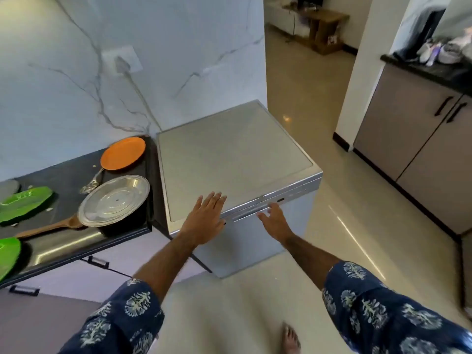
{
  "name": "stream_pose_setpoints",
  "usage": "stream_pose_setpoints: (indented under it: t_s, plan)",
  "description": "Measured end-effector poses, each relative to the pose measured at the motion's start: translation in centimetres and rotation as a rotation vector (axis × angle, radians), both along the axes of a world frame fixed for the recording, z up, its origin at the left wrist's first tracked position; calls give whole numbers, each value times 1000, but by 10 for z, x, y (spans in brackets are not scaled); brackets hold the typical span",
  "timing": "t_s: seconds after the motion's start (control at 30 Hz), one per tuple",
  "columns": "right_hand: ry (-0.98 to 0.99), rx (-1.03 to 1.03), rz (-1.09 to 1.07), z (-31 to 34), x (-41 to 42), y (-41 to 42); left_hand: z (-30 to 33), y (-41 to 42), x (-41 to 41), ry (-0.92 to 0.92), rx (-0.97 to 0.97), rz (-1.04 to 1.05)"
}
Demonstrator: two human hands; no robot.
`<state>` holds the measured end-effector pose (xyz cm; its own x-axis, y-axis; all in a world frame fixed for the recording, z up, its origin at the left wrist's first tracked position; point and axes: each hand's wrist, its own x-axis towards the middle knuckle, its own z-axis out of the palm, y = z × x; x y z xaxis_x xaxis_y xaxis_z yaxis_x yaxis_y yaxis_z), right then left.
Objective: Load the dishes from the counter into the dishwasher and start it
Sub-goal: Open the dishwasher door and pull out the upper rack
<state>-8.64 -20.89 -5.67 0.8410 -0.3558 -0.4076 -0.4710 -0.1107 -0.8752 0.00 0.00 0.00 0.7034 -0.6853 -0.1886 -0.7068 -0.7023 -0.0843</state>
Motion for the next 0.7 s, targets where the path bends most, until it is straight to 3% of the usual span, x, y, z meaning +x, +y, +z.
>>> stream_pose_setpoints:
  t_s: [0.2, 0.33, 0.53, 0.7]
  plan:
    - [103, 561, -291, -38, 35, 8, -44, -25, 40, 88, 63, -112]
    - [19, 806, -530, -66, 56, 15, -81, -23, 69, 89, 132, -269]
    - [-119, 982, -800, -91, 92, 27, -122, -11, 95, 50, -68, -411]
    - [-152, 964, -953, -100, 111, 37, -137, -5, 104, 32, -151, -475]
